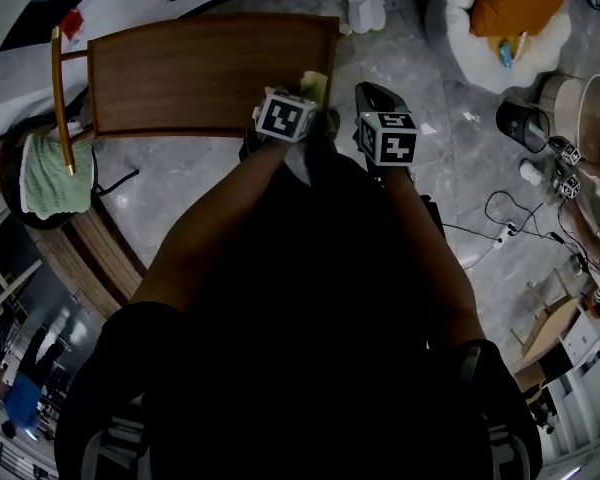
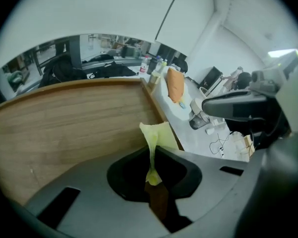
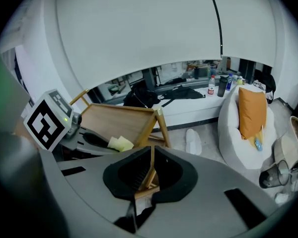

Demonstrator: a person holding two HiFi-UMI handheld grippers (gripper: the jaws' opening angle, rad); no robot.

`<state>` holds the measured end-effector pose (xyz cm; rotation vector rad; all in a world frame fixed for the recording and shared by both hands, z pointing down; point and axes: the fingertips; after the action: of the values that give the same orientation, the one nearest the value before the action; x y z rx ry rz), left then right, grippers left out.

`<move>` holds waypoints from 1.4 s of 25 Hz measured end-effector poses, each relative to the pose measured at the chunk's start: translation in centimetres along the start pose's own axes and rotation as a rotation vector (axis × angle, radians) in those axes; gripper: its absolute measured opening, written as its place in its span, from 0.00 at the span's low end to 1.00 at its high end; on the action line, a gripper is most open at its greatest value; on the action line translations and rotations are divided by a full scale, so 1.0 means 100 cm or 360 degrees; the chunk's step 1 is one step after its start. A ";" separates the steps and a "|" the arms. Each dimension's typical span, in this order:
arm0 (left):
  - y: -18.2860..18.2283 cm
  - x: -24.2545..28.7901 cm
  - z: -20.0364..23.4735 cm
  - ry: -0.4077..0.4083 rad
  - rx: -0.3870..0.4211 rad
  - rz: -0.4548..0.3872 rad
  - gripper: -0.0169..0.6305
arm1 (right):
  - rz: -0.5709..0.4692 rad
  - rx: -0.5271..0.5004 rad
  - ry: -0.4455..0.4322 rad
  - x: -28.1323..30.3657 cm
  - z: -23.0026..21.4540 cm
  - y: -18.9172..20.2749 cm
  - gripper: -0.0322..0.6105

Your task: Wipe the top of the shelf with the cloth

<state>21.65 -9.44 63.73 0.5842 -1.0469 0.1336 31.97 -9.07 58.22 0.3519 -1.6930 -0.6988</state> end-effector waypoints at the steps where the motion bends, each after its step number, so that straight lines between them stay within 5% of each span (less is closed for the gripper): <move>1: 0.000 0.001 0.000 -0.0002 0.0012 -0.0005 0.07 | 0.0007 0.0003 -0.0001 0.000 -0.001 0.002 0.10; 12: 0.014 -0.021 0.045 0.0006 -0.0005 0.0012 0.07 | 0.0035 -0.0121 -0.0130 0.026 0.071 -0.020 0.10; 31: 0.065 -0.132 0.296 -0.0350 -0.0155 0.0013 0.07 | 0.0057 -0.0268 -0.0376 0.119 0.258 -0.080 0.10; 35: 0.084 -0.153 0.345 -0.0407 -0.0301 0.0013 0.07 | 0.0061 -0.0270 -0.0387 0.132 0.279 -0.086 0.10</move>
<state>-16.04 -17.58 66.64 0.4321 -1.2941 -0.0345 0.77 -16.20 60.15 0.1178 -1.8479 -0.8783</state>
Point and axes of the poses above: the fingertips, and each gripper's own axes: x forward along the fingers, z to its left, y out of its underside, and after that the axes turned 7 degrees about -x, right-handed
